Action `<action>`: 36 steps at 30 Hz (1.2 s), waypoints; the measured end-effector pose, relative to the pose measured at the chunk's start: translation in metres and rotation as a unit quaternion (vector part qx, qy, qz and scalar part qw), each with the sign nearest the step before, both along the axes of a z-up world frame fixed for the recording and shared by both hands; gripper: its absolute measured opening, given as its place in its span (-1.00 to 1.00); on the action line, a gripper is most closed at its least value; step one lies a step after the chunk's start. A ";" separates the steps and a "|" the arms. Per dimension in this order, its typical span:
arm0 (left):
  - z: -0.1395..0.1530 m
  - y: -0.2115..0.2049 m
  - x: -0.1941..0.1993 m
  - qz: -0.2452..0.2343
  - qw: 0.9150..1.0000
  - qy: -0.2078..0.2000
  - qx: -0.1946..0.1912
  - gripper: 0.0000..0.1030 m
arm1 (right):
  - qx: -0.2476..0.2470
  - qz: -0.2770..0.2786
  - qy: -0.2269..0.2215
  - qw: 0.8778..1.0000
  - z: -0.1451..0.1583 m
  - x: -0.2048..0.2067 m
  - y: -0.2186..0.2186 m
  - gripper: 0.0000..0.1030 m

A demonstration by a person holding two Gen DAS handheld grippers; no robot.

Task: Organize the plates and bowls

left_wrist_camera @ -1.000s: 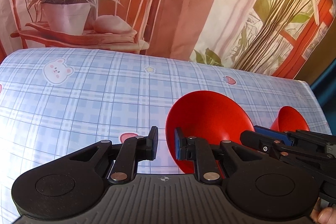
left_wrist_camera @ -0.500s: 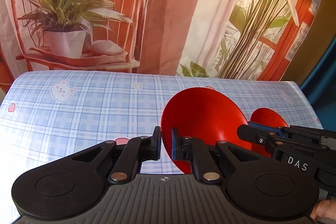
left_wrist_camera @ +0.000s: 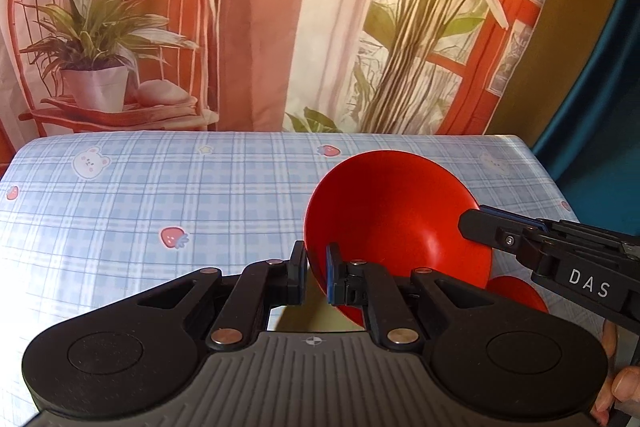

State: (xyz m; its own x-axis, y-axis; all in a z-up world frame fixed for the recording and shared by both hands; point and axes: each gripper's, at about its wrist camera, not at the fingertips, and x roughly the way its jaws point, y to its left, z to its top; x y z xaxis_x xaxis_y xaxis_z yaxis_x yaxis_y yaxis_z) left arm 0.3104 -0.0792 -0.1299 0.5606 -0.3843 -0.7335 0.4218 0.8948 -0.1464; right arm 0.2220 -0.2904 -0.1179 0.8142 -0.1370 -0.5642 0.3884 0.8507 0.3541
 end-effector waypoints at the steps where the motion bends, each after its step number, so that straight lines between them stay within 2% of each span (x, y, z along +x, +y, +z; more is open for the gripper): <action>1: -0.001 -0.006 -0.005 -0.004 1.000 0.001 0.000 -0.80 | 0.000 -0.003 -0.002 1.000 0.000 -0.007 -0.002 -0.83; 18: -0.003 -0.080 -0.050 -0.066 0.998 0.010 0.008 -0.77 | 0.021 -0.056 -0.015 0.998 -0.008 -0.100 -0.048 -0.83; 36: -0.017 -0.112 -0.080 -0.097 0.995 0.029 0.020 -0.75 | 0.033 -0.078 -0.005 0.996 -0.025 -0.149 -0.066 -0.83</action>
